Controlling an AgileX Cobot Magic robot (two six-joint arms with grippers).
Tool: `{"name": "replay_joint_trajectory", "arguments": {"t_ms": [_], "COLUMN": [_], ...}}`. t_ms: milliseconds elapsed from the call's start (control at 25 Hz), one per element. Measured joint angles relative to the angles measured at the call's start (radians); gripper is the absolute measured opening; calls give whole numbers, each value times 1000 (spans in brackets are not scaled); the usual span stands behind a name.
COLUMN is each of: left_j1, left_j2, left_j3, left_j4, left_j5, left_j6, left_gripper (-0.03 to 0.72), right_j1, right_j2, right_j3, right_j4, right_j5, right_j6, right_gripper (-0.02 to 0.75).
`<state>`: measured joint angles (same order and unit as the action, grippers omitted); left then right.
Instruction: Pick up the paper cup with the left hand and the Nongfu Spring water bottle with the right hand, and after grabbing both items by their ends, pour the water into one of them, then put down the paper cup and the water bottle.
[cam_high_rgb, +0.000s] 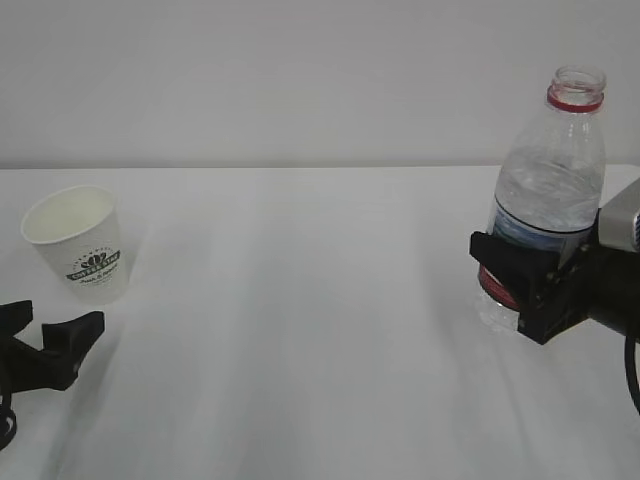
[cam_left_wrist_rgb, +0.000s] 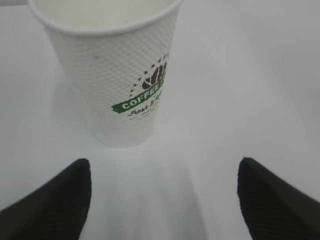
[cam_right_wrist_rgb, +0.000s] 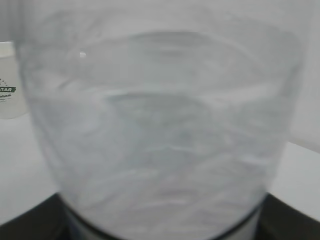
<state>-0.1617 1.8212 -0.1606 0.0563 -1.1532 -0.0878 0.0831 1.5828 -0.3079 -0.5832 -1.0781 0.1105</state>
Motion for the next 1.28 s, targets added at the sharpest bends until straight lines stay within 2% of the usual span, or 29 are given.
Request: {"name": "replay_joint_trajectory", "arguments": {"t_ms": [160, 360, 520, 640, 760, 1280], "left_j1": [81, 278, 395, 424, 427, 427], "left_j2": [42, 59, 67, 92, 113, 117], "left_j3": [-38, -83, -142, -169, -180, -238], "left_j4": [120, 363, 560, 635, 660, 653], "left_j5": [0, 0, 0, 0, 0, 0], "left_j6": [-3, -68, -153, -174, -178, -150], "left_gripper": [668, 646, 638, 635, 631, 622], "right_j1": [0, 0, 0, 0, 0, 0], "right_j2": [0, 0, 0, -1, -1, -1], "right_j3": [0, 0, 0, 0, 0, 0], "right_j4": [0, 0, 0, 0, 0, 2], "right_j5": [0, 0, 0, 0, 0, 0], "right_j6": [0, 0, 0, 0, 0, 0], "right_gripper": [450, 450, 450, 450, 450, 450]}}
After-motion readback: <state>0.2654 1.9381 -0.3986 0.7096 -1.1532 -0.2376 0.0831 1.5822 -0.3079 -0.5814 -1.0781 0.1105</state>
